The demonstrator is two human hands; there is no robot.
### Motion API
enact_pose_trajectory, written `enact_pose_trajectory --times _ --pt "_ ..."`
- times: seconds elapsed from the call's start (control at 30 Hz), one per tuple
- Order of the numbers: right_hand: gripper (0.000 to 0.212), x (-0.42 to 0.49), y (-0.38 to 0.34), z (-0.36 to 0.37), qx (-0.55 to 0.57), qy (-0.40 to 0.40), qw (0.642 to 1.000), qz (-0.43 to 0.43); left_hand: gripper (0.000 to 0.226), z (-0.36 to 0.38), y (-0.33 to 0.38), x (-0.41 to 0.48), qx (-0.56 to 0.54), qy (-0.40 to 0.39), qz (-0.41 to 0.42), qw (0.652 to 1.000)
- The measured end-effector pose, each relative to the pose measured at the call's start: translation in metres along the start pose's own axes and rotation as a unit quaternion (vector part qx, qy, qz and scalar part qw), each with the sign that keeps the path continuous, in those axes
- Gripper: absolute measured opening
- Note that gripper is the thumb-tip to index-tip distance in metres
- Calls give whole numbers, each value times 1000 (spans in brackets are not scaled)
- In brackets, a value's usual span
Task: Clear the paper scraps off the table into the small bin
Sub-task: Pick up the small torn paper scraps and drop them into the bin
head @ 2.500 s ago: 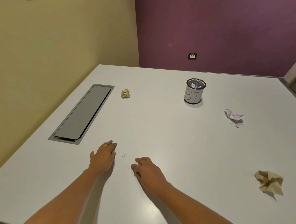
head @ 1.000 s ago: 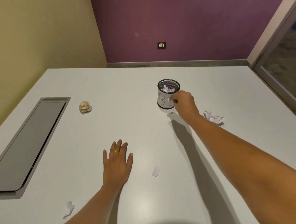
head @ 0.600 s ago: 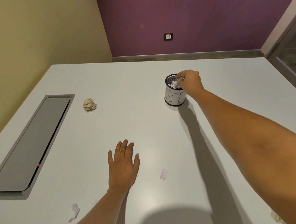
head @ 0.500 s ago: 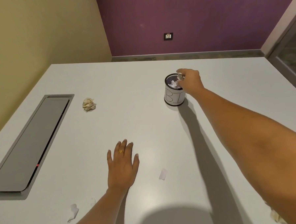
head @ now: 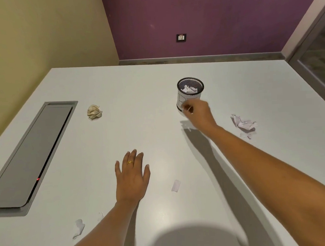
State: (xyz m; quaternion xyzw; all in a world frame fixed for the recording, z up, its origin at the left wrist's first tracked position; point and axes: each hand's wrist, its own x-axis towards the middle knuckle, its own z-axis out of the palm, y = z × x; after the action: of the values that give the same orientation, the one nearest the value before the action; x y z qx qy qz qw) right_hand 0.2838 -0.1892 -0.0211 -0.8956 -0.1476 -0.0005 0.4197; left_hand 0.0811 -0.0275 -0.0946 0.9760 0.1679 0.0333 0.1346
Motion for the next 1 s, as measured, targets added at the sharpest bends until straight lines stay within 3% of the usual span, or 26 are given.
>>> enact_pose_trajectory --times 0.1,0.2,0.37,0.57,0.8,0.9,1.0 --pt "8 -38 7 12 36 -171 985 -14 50 1 -1 0 -3 -3 -5 1000" --pt "10 -73 12 20 53 -320 946 6 50 1 -1 0 2 -4 -5 1000" --pt "28 -101 13 23 -14 -447 894 -27 48 1 -1 0 7 -2 -3 1000" --pt "27 -105 10 22 -101 -462 876 -97 62 -1 0 -1 24 0 0 1000" --pt "21 -104 11 27 -102 -457 880 -80 58 -4 4 -2 29 0 1 1000" --pt "19 -101 12 28 -79 -435 894 -73 58 -5 5 -2 31 0 1 1000" --pt "16 -89 11 25 -26 -352 934 -58 58 -5 5 -2 34 -1 1 999"
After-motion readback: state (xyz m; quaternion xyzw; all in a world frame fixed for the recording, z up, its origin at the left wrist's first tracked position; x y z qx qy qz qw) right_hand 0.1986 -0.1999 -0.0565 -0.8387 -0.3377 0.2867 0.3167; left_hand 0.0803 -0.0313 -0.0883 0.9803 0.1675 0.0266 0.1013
